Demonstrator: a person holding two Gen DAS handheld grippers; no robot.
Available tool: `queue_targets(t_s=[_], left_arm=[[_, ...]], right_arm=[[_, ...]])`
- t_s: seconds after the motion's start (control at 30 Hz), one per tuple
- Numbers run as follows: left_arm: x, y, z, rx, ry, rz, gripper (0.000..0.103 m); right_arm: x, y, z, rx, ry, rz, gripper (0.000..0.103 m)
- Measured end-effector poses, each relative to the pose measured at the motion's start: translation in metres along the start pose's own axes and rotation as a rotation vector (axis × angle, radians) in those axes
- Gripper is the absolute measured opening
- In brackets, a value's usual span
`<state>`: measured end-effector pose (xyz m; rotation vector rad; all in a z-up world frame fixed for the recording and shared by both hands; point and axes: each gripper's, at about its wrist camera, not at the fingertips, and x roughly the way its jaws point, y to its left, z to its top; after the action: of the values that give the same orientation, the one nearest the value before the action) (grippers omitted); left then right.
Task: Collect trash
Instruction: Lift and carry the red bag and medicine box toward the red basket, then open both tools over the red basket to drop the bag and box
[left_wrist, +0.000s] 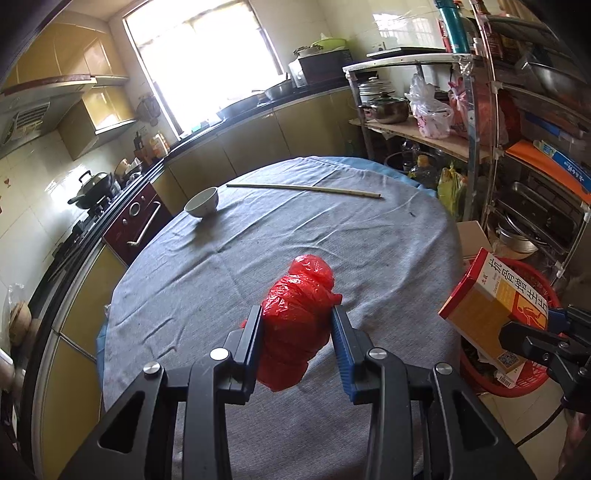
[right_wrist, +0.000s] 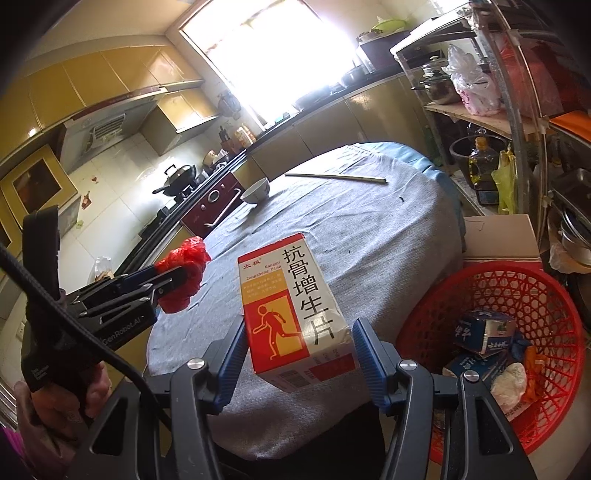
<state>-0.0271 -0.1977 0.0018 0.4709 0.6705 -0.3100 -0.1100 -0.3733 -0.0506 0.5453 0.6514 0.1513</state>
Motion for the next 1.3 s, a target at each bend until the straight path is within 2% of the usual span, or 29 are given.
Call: queue_targets(t_s=[0.33, 0.53, 0.63, 0.77, 0.8, 0.93, 1.03, 1.17, 1.23, 1.3], left_arm=[[-0.001, -0.023, 0.008, 0.043, -0.01, -0.015, 0.038], [0.011, -0.029, 0.005, 0.042, 0.022, -0.045, 0.038], [0.012, -0.028, 0.001, 0.049, 0.026, -0.037, 0.038], [0.015, -0.035, 0.003, 0.058, 0.029, -0.082, 0.038], [0.015, -0.04, 0.005, 0.066, 0.031, -0.1, 0.038], [0.017, -0.07, 0.014, 0.104, 0.045, -0.253, 0.038], [0.02, -0.094, 0.02, 0.125, 0.07, -0.347, 0.038], [0.023, -0.124, 0.028, 0.151, 0.083, -0.434, 0.04], [0.024, -0.139, 0.031, 0.164, 0.089, -0.484, 0.048], [0.023, -0.15, 0.035, 0.179, 0.092, -0.516, 0.067]], right_arm=[[-0.02, -0.013, 0.0, 0.022, -0.035, -0.011, 0.06], [-0.01, -0.034, -0.002, 0.063, -0.017, -0.058, 0.06], [-0.016, -0.048, 0.0, 0.087, -0.037, -0.079, 0.06], [-0.031, -0.066, 0.005, 0.116, -0.071, -0.114, 0.06], [-0.035, -0.07, 0.007, 0.12, -0.082, -0.125, 0.06], [-0.063, -0.089, 0.014, 0.133, -0.143, -0.197, 0.06], [-0.09, -0.114, 0.018, 0.189, -0.199, -0.243, 0.061], [-0.125, -0.145, 0.019, 0.268, -0.262, -0.286, 0.061], [-0.139, -0.156, 0.018, 0.297, -0.285, -0.298, 0.061], [-0.148, -0.163, 0.017, 0.32, -0.301, -0.304, 0.061]])
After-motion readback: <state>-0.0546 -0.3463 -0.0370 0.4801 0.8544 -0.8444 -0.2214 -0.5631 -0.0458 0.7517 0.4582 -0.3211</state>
